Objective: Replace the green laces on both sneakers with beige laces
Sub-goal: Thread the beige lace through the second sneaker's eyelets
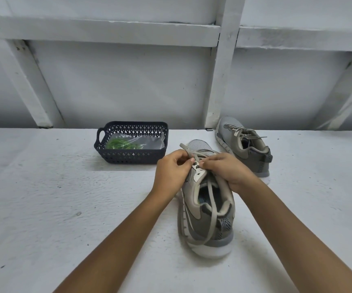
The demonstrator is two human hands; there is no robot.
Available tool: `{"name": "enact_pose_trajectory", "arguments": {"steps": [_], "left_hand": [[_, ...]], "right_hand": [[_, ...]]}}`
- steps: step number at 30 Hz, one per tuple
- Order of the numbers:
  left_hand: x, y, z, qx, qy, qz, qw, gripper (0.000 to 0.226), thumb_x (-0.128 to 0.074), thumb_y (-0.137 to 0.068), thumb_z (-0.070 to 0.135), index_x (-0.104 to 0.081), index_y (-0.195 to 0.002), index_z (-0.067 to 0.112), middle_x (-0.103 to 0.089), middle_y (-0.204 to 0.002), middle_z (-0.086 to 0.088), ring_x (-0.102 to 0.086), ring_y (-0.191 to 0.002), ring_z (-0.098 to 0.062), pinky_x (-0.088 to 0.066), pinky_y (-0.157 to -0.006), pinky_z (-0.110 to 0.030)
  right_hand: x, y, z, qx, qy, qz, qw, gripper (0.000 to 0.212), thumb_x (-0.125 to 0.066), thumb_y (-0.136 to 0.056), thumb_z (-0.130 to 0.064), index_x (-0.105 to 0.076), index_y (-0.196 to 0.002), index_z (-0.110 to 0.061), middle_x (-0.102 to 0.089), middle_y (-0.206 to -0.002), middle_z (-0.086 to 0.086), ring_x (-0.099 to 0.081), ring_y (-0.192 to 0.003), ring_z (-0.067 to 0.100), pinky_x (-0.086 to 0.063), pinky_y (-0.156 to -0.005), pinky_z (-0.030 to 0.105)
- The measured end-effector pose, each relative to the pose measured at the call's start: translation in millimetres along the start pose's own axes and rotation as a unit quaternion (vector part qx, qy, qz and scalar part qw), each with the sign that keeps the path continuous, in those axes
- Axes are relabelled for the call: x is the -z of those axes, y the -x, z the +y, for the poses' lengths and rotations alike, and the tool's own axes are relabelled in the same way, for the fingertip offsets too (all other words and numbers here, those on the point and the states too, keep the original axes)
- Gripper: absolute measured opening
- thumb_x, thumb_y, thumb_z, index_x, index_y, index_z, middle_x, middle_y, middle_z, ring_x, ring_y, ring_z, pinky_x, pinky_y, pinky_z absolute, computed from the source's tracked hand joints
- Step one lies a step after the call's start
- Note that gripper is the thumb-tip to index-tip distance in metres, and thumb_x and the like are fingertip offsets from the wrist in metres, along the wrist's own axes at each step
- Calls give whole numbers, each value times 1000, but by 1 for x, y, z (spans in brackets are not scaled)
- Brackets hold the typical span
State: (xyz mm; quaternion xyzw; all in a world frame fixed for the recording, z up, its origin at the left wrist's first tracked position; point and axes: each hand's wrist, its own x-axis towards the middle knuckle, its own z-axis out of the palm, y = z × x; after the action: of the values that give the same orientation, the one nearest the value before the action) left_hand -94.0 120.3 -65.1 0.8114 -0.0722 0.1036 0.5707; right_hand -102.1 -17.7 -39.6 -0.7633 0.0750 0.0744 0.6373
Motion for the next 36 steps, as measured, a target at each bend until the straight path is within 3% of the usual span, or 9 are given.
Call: {"name": "enact_pose_trajectory", "arguments": {"steps": [7,12,18,21,25,27,29,33,36], "left_hand": [[3,-1,3,-32,-35,-2,999,7,-68,-84,11,-74,-86,9,-71,-79,1,-60,-69,0,-44,-64,-7],[2,1,3,-43,-78,-22,996,11,-67,-85,13,-75,-89,6,-69,-90,-3,-61,-81,-10,-48,-74,-19],[6,18,7,-11,-37,-98,994,28,-58,-92,34,-72,-94,10,-58,-98,2,-55,-92,-8,-38,-78,-12],[2,30,12,2,-66,-108,992,25,-62,-87,20,-65,-111,14,-52,-110,4,-51,-103,-9,-34,-85,-16],[-4,38,15,32,-53,-77,995,29,-53,-84,14,-60,-112,16,-56,-103,-1,-55,-94,-18,-38,-76,-23],[-3,40,15,43,-25,-65,997,35,-51,-84,20,-54,-117,33,-60,-103,10,-57,-90,-7,-41,-73,-19],[-1,42,16,52,-7,-53,997,50,-52,-88,15,-40,-125,47,-58,-104,22,-56,-84,5,-42,-73,-13],[-1,44,14,72,9,-50,996,63,-52,-91,14,-26,-147,28,-53,-122,13,-53,-74,20,-40,-62,0],[-1,45,14,70,14,-50,996,59,-52,-92,13,-30,-145,27,-52,-121,13,-51,-67,25,-39,-57,1]], "right_hand": [[-1,-1,0,12,46,15,999,32,-54,-89,2,-68,-66,-16,-64,-67,6,-59,-68,17,-50,-86,39],[-3,0,-2,12,98,3,995,25,-60,-85,0,-70,-69,-17,-65,-70,9,-59,-69,20,-53,-79,36],[-6,4,-4,31,160,22,986,12,-60,-87,-7,-69,-78,-6,-62,-66,6,-54,-59,12,-45,-55,17],[-6,4,-2,35,177,39,983,14,-55,-87,-5,-68,-81,-7,-60,-65,6,-53,-58,13,-42,-48,16],[-4,6,0,87,235,79,965,14,-56,-86,-10,-65,-77,-13,-63,-73,3,-58,-71,15,-43,-62,23],[-3,10,2,121,229,114,959,11,-57,-88,-11,-64,-79,-14,-65,-84,5,-60,-80,17,-42,-67,24],[0,15,4,142,166,138,966,13,-56,-90,-11,-61,-78,-15,-66,-88,3,-61,-84,15,-45,-74,26],[14,25,-11,140,-213,88,963,24,-42,-96,-1,-50,-75,-11,-70,-84,5,-66,-90,16,-51,-90,31],[29,33,-22,106,-343,20,933,26,-31,-99,-3,-43,-76,-10,-60,-58,7,-63,-59,20,-58,-63,32]]}}
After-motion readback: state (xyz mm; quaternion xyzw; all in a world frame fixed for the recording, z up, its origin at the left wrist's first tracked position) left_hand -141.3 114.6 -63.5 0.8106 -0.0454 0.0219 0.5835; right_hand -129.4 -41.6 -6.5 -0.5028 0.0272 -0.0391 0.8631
